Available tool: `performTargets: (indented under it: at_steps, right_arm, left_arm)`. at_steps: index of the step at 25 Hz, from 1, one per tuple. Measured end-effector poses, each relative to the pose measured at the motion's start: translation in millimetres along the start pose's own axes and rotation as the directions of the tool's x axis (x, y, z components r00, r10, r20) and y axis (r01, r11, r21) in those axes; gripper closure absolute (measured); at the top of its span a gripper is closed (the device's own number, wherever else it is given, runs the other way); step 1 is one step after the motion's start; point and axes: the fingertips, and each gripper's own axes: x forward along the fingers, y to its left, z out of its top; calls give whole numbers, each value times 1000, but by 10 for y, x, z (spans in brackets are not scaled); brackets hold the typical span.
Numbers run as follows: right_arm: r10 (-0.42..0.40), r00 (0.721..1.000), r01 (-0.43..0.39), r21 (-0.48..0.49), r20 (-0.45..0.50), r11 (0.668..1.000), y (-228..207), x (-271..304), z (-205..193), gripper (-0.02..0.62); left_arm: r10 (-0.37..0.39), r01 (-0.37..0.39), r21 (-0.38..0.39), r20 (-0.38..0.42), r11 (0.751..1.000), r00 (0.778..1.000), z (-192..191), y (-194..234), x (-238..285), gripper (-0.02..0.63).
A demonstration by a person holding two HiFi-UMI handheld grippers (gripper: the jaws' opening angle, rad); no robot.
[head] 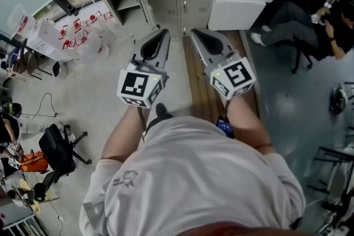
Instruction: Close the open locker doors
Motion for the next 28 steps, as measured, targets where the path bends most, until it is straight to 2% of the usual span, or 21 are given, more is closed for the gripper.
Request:
performTargets:
  at_steps: [14,22,28]
  right_arm:
    - [3,1000,-3,4,2,1000,53,64,-51,600]
    - [-26,1000,26,12,6,1000,-44,266,-45,600]
    - [-41,999,41,41,9,998,-10,548,-13,598]
  left_arm:
    - [-1,1,1,8,1000,1000,-26,62,-20,611]
    - [-7,7,-1,9,1000,1000,-45,285,79,611]
    - [-26,26,-14,18,1000,999,-26,605,131,611]
